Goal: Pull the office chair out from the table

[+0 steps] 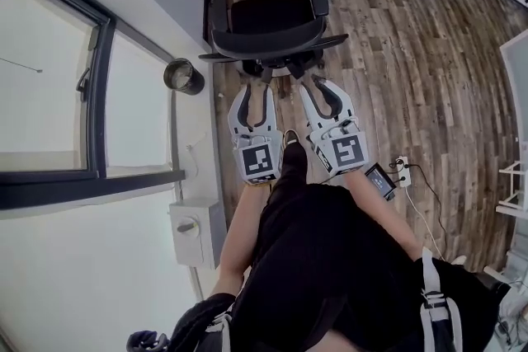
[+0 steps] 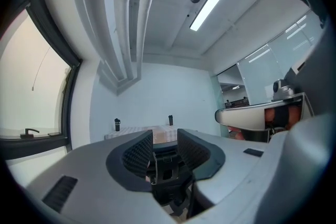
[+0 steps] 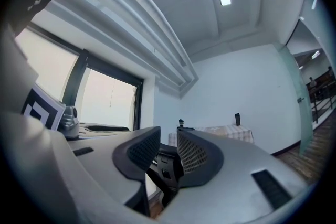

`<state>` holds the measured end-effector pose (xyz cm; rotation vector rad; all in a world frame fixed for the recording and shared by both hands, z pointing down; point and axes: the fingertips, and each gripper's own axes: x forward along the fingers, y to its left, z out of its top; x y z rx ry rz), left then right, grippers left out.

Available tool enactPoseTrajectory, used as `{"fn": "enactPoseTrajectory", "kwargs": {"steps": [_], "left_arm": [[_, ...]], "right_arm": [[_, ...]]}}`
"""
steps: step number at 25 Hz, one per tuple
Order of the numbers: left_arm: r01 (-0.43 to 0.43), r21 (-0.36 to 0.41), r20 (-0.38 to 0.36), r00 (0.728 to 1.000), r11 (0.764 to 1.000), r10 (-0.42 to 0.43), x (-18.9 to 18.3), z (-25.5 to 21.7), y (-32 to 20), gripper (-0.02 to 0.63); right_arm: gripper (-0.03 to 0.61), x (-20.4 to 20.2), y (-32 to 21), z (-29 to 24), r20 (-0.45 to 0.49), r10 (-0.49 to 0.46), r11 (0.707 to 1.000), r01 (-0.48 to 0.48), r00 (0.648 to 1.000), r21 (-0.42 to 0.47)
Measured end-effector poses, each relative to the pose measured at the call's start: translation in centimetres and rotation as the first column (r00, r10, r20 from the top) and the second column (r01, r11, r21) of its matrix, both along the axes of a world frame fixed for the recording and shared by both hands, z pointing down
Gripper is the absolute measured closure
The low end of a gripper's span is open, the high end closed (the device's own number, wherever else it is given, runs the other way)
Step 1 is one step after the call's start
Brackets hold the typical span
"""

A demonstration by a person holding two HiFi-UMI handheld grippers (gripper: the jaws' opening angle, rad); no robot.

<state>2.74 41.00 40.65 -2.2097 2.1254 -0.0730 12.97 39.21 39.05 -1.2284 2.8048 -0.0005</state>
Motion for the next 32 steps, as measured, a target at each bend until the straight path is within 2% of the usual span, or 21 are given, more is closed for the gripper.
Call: {"fn": "enactPoseTrajectory", "kwargs": {"steps": [11, 15, 17, 23, 32], "left_arm": [[0.004, -0.005, -0.014, 1.0, 1.0, -0.004, 1.3, 0.7, 0.5, 0.556], [0.018, -0.006, -0.022, 1.0, 1.0, -0.019, 1.1, 0.8, 0.9, 0.596], [0.027, -0.006, -0.027, 0.999, 1.0, -0.027, 1.0, 0.7, 0.9, 0.615], [0.01, -0.012, -0.017, 1.0, 1.0, -0.01, 1.3, 0.9, 0.4, 0.617], [0.007, -0.026, -0.006, 1.0, 1.0, -0.007, 2.1, 1.6, 0.0, 0.617]], "right_arm": [[0.494, -0.5, 0.5, 1.4, 0.001, 0.015, 0.998, -0.015, 1.0, -0.053], [0.533, -0.3, 0.5, 1.9, -0.006, 0.032, 0.997, -0.033, 0.999, -0.067], [0.572, -0.3, 0.3, 2.0, -0.007, 0.033, 0.997, -0.034, 0.999, -0.071], [0.572, -0.4, 0.1, 2.4, -0.012, 0.044, 0.996, -0.044, 0.999, -0.078], [0.574, -0.2, 0.0, 3.2, -0.074, 0.04, 0.996, -0.046, 0.996, -0.076]]}}
